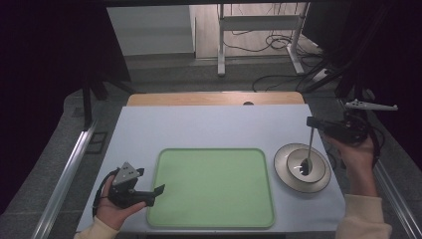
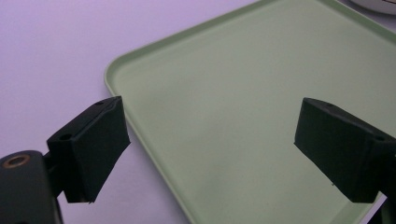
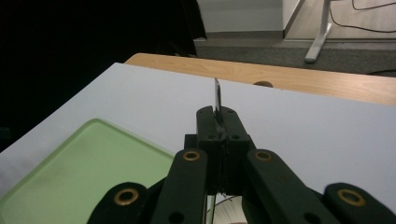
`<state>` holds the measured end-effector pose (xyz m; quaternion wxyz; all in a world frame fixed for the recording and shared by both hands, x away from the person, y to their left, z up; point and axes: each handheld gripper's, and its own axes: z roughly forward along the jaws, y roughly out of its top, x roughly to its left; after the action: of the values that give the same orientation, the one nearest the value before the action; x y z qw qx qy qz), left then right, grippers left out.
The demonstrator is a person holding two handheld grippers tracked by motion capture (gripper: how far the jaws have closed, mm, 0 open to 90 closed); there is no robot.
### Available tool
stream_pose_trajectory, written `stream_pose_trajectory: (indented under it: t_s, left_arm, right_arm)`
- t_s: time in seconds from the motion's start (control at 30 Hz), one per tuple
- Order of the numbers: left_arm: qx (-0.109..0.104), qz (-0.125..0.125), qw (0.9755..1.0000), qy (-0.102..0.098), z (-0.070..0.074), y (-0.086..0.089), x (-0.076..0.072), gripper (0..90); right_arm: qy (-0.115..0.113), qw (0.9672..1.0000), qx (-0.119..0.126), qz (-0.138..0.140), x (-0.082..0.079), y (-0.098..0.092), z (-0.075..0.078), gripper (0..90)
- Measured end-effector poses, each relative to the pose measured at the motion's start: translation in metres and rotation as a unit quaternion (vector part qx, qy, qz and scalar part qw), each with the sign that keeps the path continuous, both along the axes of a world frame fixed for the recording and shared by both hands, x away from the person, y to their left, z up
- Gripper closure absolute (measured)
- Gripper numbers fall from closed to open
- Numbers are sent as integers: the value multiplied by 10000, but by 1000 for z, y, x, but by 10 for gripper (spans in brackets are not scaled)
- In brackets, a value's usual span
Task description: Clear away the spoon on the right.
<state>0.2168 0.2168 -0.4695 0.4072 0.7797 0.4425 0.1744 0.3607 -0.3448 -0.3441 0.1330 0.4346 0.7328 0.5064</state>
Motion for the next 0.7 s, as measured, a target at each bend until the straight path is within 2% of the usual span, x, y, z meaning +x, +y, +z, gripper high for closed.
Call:
stream_pose_trajectory:
  t_s: [0.3, 0.7]
  left_arm:
    - [-7, 10, 10000, 3, 0, 1, 0, 95]
    - [20, -11, 10000, 34, -1, 1, 2, 95]
  right_arm:
    - [88, 9998, 6, 186, -2, 18, 0, 887]
    - [128, 9994, 172, 278, -5, 26, 3, 886]
